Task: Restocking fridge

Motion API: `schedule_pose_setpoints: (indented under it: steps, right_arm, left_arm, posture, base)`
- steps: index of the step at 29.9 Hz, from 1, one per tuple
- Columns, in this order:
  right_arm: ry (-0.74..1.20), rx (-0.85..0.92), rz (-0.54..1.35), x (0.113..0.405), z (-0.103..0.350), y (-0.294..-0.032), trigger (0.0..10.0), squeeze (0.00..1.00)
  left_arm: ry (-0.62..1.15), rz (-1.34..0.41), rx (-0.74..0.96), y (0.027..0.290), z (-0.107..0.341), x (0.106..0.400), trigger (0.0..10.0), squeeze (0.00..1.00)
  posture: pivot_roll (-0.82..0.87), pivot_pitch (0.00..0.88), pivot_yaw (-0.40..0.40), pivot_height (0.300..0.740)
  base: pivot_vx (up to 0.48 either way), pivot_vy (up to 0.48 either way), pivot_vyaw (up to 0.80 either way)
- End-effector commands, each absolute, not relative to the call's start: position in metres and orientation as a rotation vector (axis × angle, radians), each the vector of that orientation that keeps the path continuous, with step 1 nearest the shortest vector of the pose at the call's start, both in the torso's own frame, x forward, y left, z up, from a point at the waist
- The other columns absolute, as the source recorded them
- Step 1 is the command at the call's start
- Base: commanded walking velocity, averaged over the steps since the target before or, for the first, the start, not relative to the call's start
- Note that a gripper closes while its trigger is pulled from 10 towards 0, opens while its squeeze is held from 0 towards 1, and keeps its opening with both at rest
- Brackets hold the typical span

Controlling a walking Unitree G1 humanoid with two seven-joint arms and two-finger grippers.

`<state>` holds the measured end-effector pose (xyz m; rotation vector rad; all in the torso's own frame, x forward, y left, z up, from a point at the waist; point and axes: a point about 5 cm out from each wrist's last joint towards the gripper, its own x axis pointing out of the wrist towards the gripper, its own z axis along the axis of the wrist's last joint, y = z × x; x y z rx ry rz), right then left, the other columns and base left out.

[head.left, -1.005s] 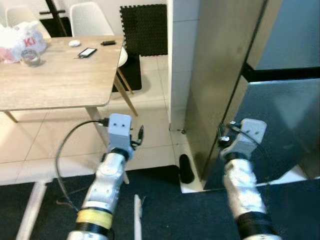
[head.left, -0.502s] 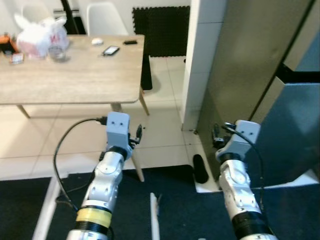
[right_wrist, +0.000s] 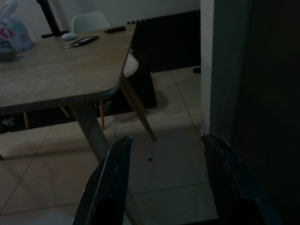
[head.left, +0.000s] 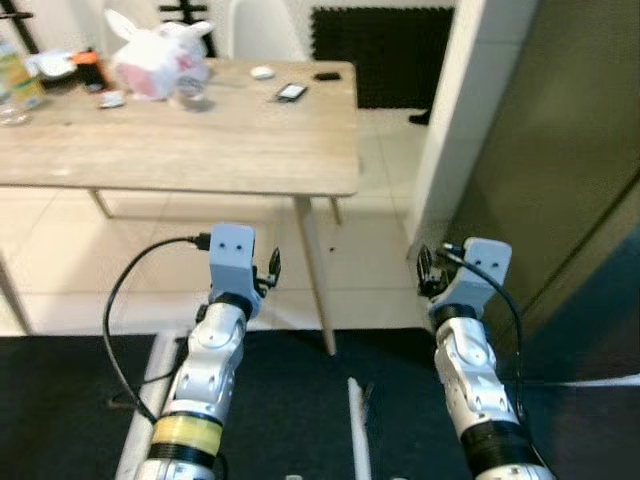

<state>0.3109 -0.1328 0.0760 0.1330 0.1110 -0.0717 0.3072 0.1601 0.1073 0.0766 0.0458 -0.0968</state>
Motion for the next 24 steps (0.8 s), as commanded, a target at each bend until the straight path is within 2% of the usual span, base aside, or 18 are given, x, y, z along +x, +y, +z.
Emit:
schedule_pose_setpoints:
  steps: [1, 19, 24]
  right_arm:
    - [0.113, 0.137, -0.078, 0.3101, 0.0751, -0.1335, 10.0, 0.00]
    - [0.114, 0.136, -0.077, 0.3101, 0.0747, -0.1333, 10.0, 0.00]
    - [0.114, 0.136, -0.076, 0.3098, 0.0743, -0.1331, 10.0, 0.00]
  left_arm:
    - [0.061, -0.099, 0.085, 0.1600, 0.1047, 0.3067, 10.0, 0.00]
    - [0.063, -0.100, 0.086, 0.1596, 0.1040, 0.3072, 10.0, 0.00]
    - [0.061, -0.113, 0.134, 0.1556, 0.1034, 0.3095, 10.0, 0.00]
  posture:
    - [0.03, 0.000, -0.003, 0.740]
    - [0.03, 0.000, -0.003, 0.740]
    - [0.03, 0.000, -0.004, 0.740]
  base:
    - [0.000, 0.322, 0.00]
    - [0.000, 0.329, 0.00]
    - [0.000, 0.100, 0.00]
